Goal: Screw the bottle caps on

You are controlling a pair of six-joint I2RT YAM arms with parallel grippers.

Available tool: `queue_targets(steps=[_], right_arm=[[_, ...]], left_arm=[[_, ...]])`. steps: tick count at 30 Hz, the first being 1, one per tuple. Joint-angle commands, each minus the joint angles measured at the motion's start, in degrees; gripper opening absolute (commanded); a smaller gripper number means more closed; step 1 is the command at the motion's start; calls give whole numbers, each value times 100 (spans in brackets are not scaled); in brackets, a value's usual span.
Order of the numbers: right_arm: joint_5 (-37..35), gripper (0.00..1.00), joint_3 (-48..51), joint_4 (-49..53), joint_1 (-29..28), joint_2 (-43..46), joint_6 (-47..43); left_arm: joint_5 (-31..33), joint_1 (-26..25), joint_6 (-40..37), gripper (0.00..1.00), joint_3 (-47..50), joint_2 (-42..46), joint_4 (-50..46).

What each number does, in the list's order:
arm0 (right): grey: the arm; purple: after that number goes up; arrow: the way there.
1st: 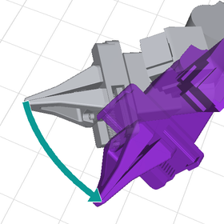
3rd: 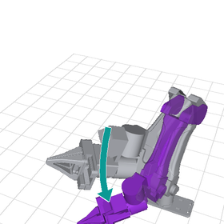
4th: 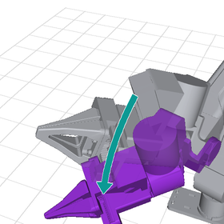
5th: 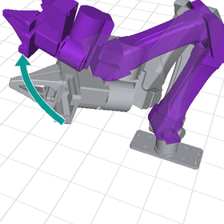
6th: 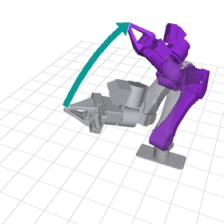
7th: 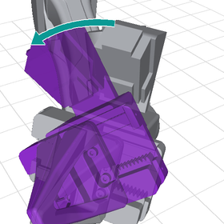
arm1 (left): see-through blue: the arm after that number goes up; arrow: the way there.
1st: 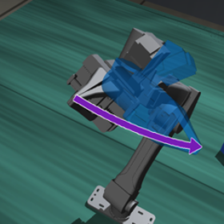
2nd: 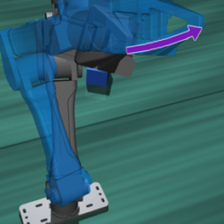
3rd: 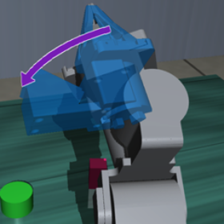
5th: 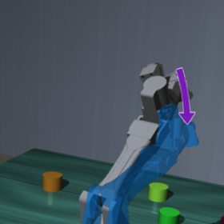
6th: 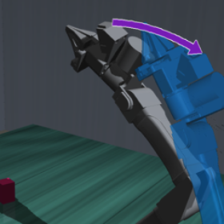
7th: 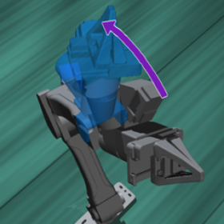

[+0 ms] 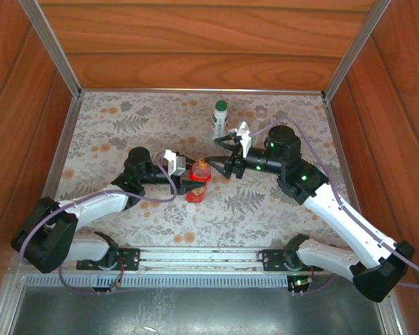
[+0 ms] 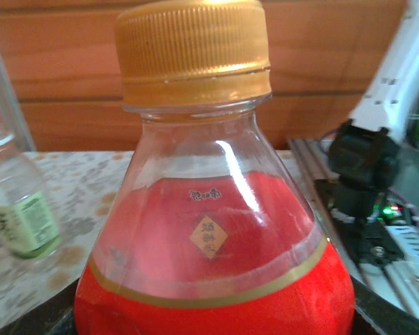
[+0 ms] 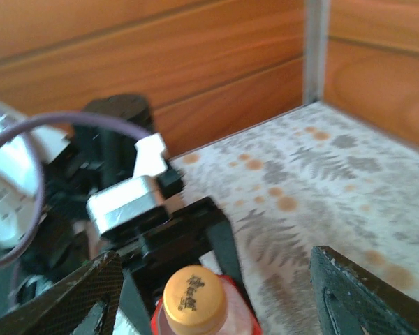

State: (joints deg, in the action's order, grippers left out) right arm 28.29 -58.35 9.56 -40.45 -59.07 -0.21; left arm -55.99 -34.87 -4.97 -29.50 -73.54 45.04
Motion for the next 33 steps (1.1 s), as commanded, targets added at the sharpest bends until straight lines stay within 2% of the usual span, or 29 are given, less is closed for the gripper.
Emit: queue_targets(steps=[1,6,11,16,20,22,24,27,30,33], right_arm=[[905,72,-142,326,19,-141,-400],[1053,66,-278,451,17,-504,-515],[1233,48,-361,373,19,-728,-498],[1265,37,-378,420,19,-786,-546],[1241,19,-379,433,13,-809,-526],[1104,17,-388,412,18,-817,-445],[690,13,-383,378,19,-862,-283],[-624,8,-382,310,10,-1075,167],[-1647,9,-452,442,-52,-1356,528],[-2773,4,-770,1016,-172,-1749,1103]], left_arm=[[-716,27,114,61,-120,146,146],[-839,22,223,61,-223,67,146],[-853,20,244,61,-258,16,141],[-838,16,277,61,-276,-11,145],[-726,24,261,61,-285,-40,145],[-522,16,245,61,-280,-50,142],[-64,24,184,60,-273,-52,138],[790,1,198,58,-388,-144,139],[1427,-71,139,58,-536,-330,140],[2260,-156,81,58,-610,-443,144]])
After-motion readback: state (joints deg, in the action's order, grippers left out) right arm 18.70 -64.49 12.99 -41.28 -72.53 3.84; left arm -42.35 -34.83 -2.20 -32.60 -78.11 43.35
